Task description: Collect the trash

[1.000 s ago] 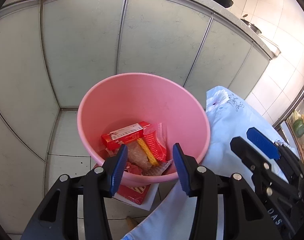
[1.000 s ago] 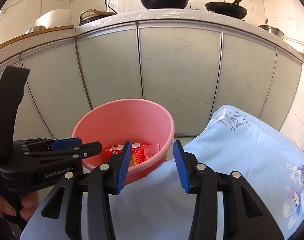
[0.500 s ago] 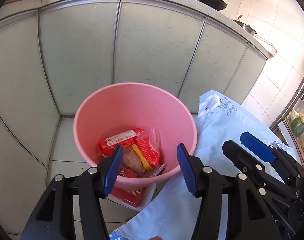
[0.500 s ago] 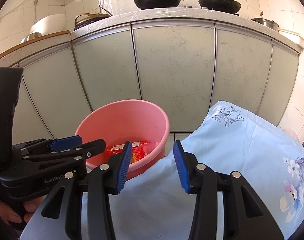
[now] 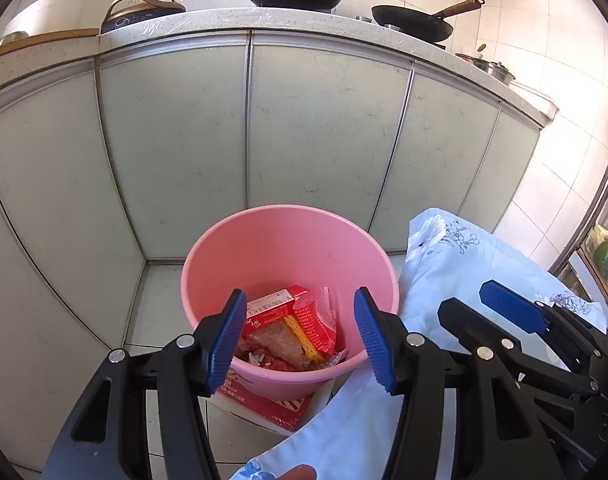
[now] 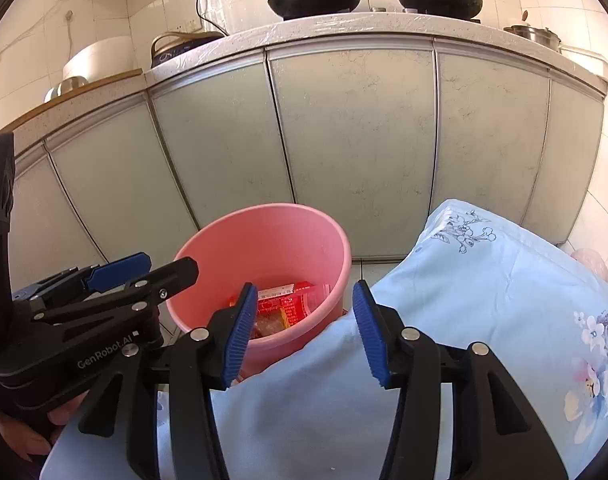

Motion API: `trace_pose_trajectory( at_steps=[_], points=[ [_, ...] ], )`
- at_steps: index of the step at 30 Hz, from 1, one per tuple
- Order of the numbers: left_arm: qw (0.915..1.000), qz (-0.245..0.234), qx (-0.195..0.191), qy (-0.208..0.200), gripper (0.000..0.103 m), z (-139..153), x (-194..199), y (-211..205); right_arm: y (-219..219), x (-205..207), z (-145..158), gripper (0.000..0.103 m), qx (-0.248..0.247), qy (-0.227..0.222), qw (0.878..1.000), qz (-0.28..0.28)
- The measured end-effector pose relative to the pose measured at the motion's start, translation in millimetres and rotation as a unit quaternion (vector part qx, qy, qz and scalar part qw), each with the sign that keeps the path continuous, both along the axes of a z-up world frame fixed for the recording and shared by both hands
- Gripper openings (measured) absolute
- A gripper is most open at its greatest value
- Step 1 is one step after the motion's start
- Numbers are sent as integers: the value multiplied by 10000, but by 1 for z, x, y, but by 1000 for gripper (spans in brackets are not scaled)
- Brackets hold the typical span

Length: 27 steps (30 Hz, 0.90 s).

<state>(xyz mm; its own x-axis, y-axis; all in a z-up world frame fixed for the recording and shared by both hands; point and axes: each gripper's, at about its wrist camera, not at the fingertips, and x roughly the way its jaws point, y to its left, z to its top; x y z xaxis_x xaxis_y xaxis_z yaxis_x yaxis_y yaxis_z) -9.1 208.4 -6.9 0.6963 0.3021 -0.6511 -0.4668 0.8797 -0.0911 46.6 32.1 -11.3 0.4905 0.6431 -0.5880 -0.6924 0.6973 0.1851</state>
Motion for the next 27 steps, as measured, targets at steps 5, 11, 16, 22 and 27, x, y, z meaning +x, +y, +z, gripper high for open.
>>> trace_pose_trajectory(
  at_steps=[5,11,16,22,27],
  points=[
    [10000,49,67,-40,55,7,-8,-4,-6,-7,10,51,90,-120,9999,-10],
    [9997,111,157,-125,55,16,-15,-9,-15,-14,23,51,171,-279,9995,-47],
    [9994,103,237,-240,55,26,-22,-16,-26,-22,34,51,239,-434,9987,-84],
    [9988,56,313,-364,55,38,-31,-26,-38,-30,44,51,273,-536,9981,-106],
    [9984,1,366,-442,55,47,-36,-35,-50,-36,50,51,293,-618,9975,-192]
  ],
)
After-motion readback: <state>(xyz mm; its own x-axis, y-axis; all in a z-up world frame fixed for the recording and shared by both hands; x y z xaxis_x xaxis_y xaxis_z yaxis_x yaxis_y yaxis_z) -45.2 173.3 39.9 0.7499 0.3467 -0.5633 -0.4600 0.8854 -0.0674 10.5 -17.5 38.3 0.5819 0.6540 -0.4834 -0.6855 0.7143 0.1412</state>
